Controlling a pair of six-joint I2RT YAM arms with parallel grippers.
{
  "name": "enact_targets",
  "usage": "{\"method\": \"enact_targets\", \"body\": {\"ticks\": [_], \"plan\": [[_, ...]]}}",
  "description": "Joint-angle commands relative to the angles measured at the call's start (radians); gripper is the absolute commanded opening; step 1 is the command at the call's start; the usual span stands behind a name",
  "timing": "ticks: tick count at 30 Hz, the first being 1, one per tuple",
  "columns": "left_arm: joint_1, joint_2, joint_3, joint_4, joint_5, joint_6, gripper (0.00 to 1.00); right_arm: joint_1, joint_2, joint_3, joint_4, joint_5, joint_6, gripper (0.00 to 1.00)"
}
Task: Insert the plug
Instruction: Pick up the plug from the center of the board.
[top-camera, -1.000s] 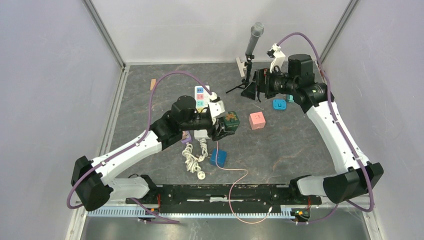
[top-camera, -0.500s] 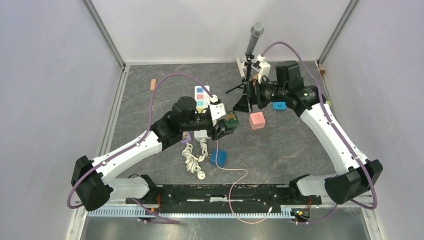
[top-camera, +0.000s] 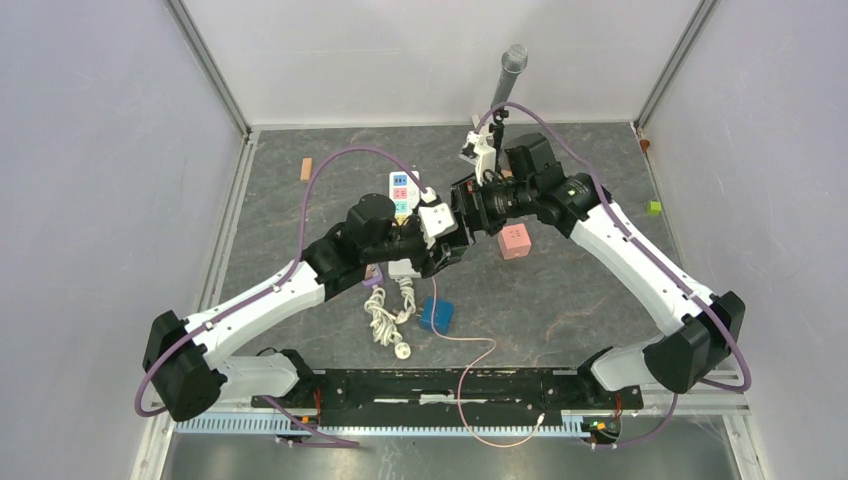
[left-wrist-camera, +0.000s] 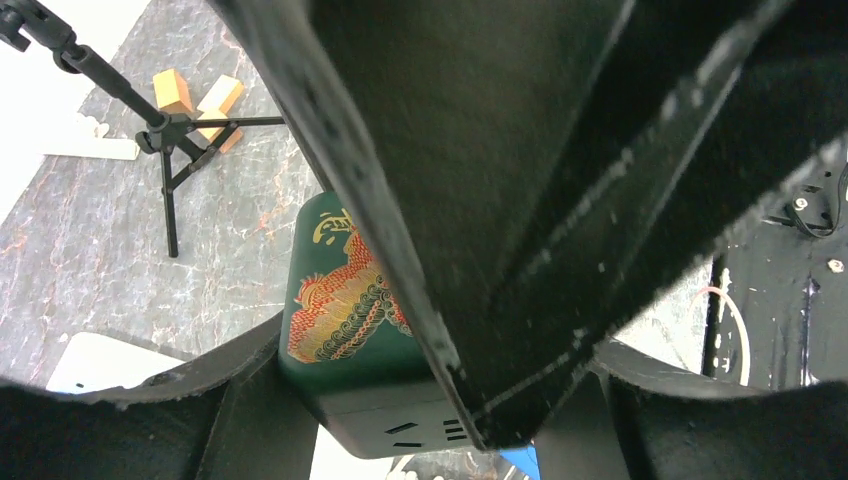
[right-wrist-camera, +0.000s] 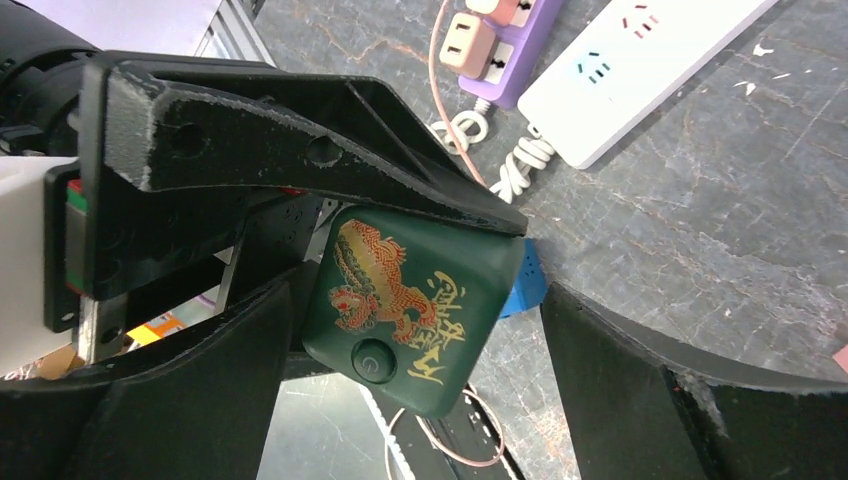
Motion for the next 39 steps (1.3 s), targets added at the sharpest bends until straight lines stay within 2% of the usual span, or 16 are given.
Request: {"method": "enact_targets", "body": {"ticks": [1,2,4,8,9,10,12,13,19,24,29,34,37,39], "plan": [[0.0,0.003,0.051,0.023,-0.023,0.003,0.02,0.03,0.024,0.027,0.012,-0.005,0.002,0.98],[0.0,0.003,0.052,0.022,-0.023,0.004,0.02,0.036,0.029,0.027,0.01,-0.005,-0.002,0.95],[0.0,0.004,0.053,0.024,-0.024,0.004,0.02,0.044,0.037,0.032,0.011,-0.017,-0.01,0.81],[0.0,0.005,0.052,0.022,-0.049,-0.003,0.04,0.046,0.045,0.06,-0.007,0.0,-0.039,0.36],[0.0,0.005,0.053,0.021,-0.059,-0.013,0.15,0.046,0.045,0.066,-0.018,0.019,-0.05,0.24],[0.0,0.006,0.057,0.016,-0.071,-0.019,0.29,0.046,0.043,0.074,-0.024,0.037,-0.059,0.19],[0.0,0.014,0.077,-0.013,-0.086,-0.037,0.75,0.046,0.033,0.079,-0.022,0.081,-0.08,0.04],[0.0,0.019,0.092,-0.03,-0.1,-0.053,0.97,0.046,0.027,0.079,-0.018,0.108,-0.093,0.0],[0.001,0.022,0.14,-0.109,-0.146,-0.124,1.0,0.042,-0.025,0.067,0.017,0.21,-0.253,0.0],[0.013,-0.049,0.065,-0.041,-0.06,-0.162,1.0,0.043,-0.056,0.048,0.013,0.206,-0.44,0.0],[0.064,-0.103,-0.01,0.03,-0.021,-0.271,1.0,0.043,-0.096,-0.026,0.039,0.192,-0.572,0.0],[0.115,-0.136,-0.049,0.078,-0.05,-0.425,1.0,0.042,-0.18,-0.169,0.105,0.228,-0.722,0.0],[0.142,-0.139,-0.041,0.068,-0.092,-0.497,1.0,0.043,-0.215,-0.2,0.117,0.252,-0.772,0.0],[0.165,-0.135,-0.029,0.036,-0.159,-0.582,1.0,0.042,-0.229,-0.202,0.114,0.194,-0.813,0.0]]}}
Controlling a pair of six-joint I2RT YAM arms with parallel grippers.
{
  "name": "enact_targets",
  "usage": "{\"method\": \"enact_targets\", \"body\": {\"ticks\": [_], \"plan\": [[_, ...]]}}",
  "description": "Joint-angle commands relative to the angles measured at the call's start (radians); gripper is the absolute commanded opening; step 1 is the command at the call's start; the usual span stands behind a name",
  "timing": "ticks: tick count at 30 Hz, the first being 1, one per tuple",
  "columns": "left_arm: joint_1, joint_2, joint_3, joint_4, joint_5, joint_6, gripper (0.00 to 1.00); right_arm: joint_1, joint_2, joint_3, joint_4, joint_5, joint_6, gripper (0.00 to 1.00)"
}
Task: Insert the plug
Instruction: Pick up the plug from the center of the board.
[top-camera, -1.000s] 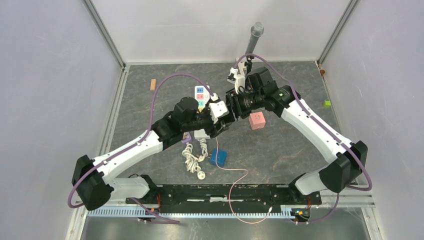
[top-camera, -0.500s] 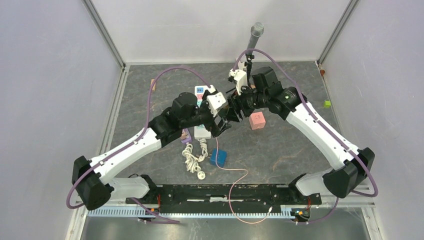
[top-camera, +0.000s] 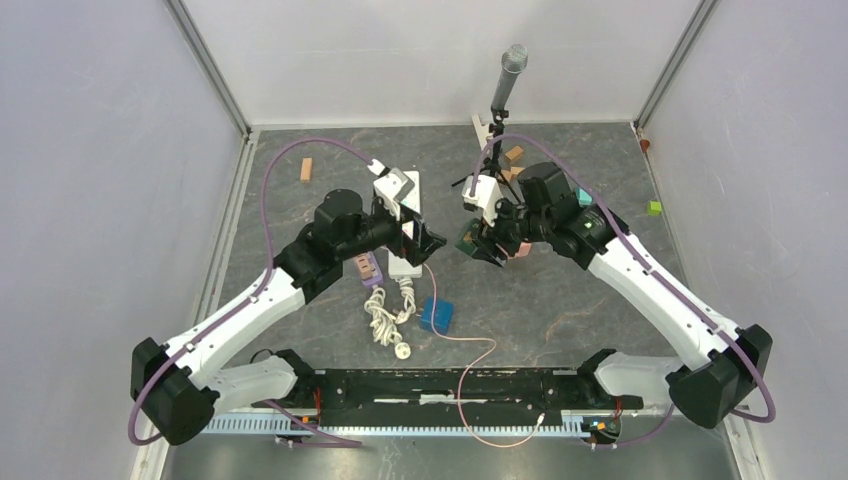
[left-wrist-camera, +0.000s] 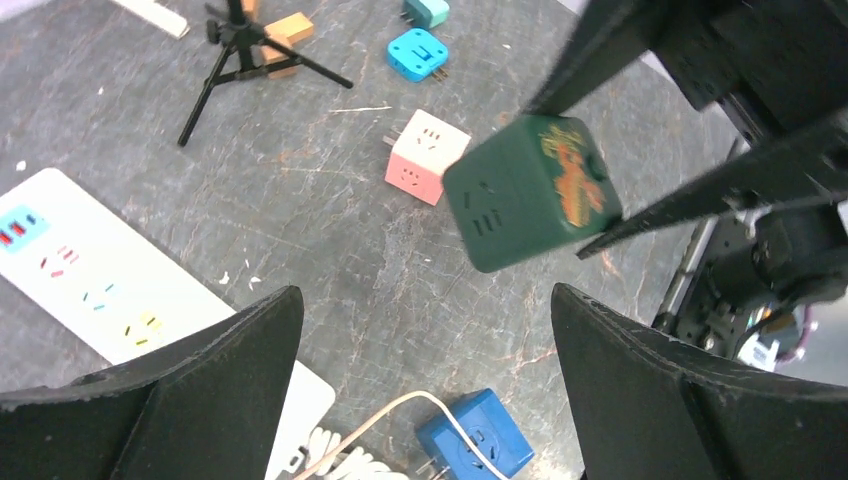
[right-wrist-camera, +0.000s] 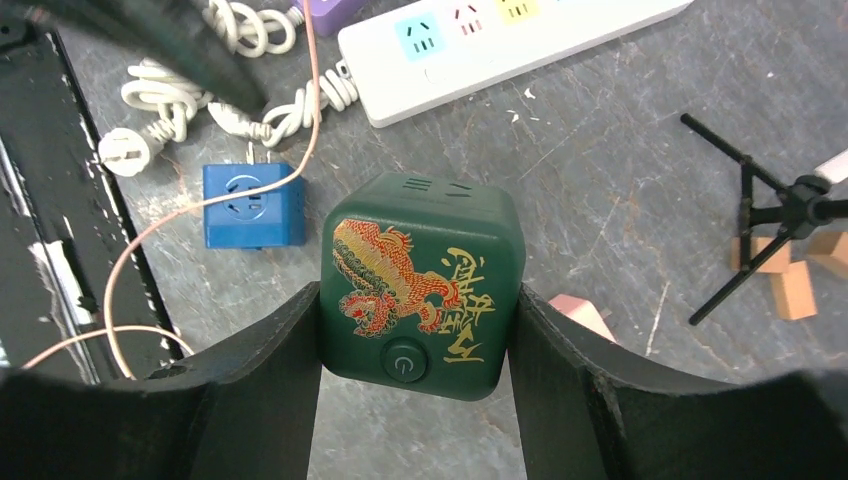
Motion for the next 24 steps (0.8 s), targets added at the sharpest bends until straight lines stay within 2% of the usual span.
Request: {"method": "enact_targets", "body": {"ticks": [1,3,7,12,15,20,24], "plan": [[0.05,-0.016,0.025,-0.009,-0.147,-0.28,1.0,0.0,-0.071,-0.006,0.071,-0.094,-0.191,0.0],[0.095,0.001,0.042,-0.079,-0.203,-0.403,1.0,0.002,-0.103,-0.047,0.116,-0.147,-0.209,0.0],[0.177,0.023,0.039,-0.092,-0.119,-0.48,1.0,0.002,-0.172,-0.128,0.224,-0.144,-0.153,0.0],[0.21,0.048,0.042,-0.082,-0.023,-0.473,1.0,0.002,-0.216,-0.151,0.29,-0.077,-0.071,0.0],[0.227,0.097,0.079,-0.117,0.022,-0.489,1.0,0.002,-0.181,-0.089,0.228,-0.183,-0.11,0.0],[0.247,0.161,0.131,-0.09,0.206,-0.503,1.0,0.0,-0.063,0.038,0.102,-0.291,-0.125,0.0],[0.29,0.184,0.127,0.0,0.372,-0.637,1.0,0.0,-0.015,0.075,0.065,-0.328,-0.157,0.0]]}}
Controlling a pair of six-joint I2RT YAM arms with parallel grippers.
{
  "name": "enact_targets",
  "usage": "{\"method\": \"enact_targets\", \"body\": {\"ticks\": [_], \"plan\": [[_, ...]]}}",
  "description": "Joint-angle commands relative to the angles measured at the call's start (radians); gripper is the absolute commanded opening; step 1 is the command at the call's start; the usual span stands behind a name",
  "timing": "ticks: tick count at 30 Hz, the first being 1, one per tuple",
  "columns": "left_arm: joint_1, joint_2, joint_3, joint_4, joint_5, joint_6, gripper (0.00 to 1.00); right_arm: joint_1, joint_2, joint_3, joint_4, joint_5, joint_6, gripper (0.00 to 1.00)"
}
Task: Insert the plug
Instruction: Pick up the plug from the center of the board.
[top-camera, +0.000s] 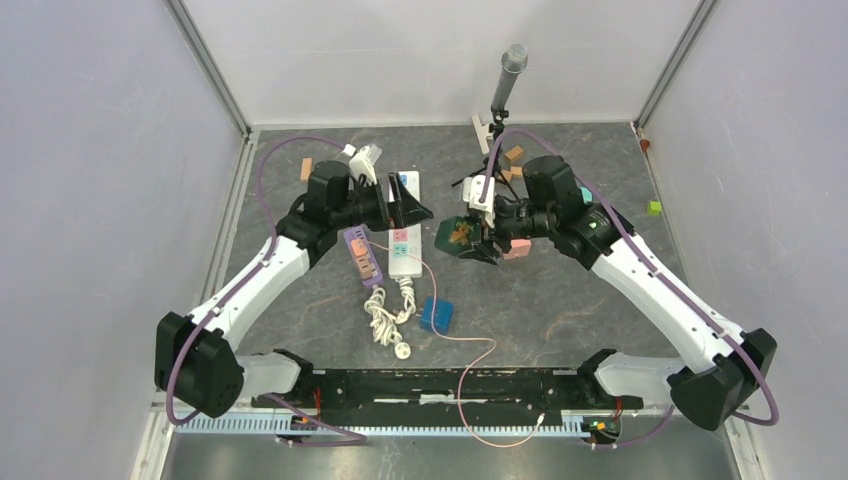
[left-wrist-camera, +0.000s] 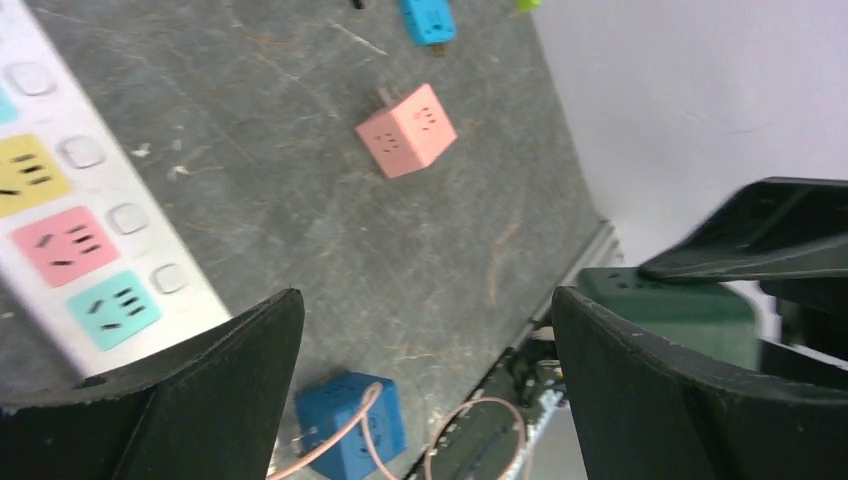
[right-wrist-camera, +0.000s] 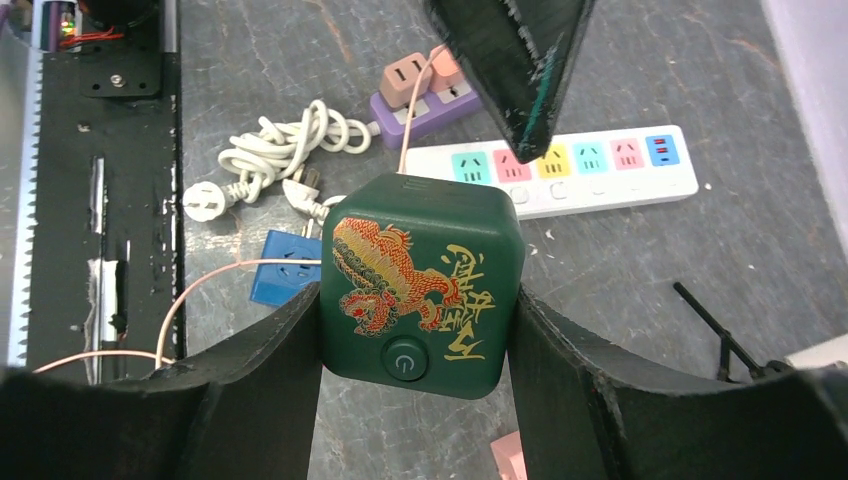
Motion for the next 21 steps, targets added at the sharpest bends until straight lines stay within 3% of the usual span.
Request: {"method": "enact_targets", "body": {"ticks": [1,5,9,21], "plan": [[0.049,0.026,0.04,0.131,0.25,-0.208,1.0,0.0,0.024,0.069,-0.037,-0.081,-0.041,0.0],[0.071,0.064,0.028,0.252,0.403,-0.423,1.0,0.0,0.02,0.063,-0.004,-0.052,-0.047,0.0],[0.059,0.071,0.022,0.259,0.456,-0.526,1.0,0.0,0.013,0.05,0.028,-0.035,-0.039,0.0],[-0.062,0.093,0.092,0.042,0.441,-0.45,1.0,0.0,0.016,0.037,0.057,-0.027,-0.024,0.0]]}}
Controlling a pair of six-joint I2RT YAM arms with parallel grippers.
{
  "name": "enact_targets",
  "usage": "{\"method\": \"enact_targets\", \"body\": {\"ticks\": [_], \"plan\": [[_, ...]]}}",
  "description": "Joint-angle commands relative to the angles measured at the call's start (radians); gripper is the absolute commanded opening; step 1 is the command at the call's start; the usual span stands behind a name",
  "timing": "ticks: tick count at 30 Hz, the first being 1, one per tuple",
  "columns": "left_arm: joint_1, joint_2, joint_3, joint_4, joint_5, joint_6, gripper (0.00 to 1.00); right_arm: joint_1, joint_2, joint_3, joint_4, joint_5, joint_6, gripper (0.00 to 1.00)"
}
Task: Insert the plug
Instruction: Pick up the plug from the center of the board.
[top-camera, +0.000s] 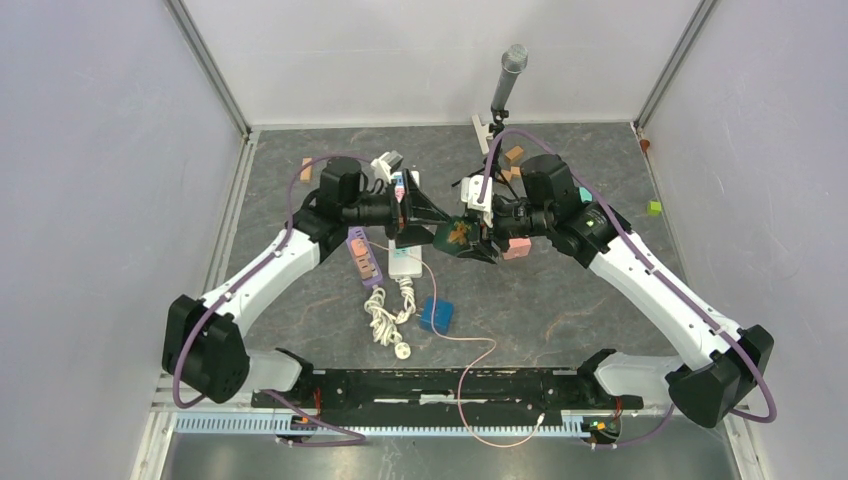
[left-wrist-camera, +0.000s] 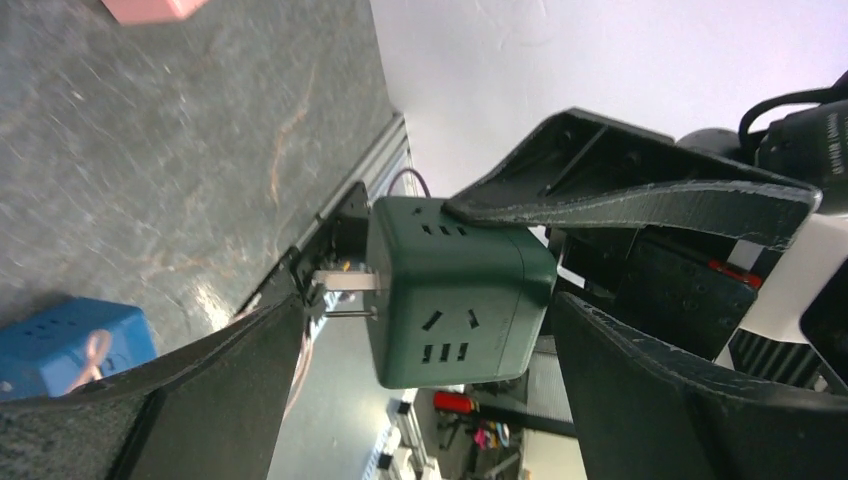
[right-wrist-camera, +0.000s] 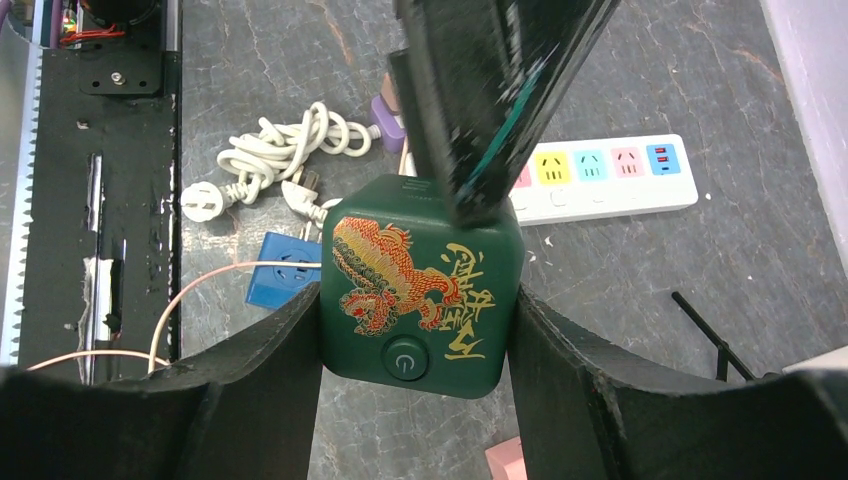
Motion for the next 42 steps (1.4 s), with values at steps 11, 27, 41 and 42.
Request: {"method": "enact_targets", "body": {"ticks": [11,27,41,42], "plan": [[-0.097,0.053,0.147,-0.198,0.017,0.096,0.68,0.0,0.019,0.037,0.029,0.0,-0.001,0.0],[-0.111,0.08,0.262,-0.453,-0.031,0.28,0.9,0.0,0.038,0.055,0.01,0.031,0.009,0.0],[-0.113,0.077,0.347,-0.679,-0.176,0.369,1.0,0.0,0.029,0.051,0.005,0.051,0.017,0.0],[-0.112,0.078,0.349,-0.667,-0.168,0.359,1.0,0.0,0.028,0.052,0.005,0.05,0.018,0.0]]}}
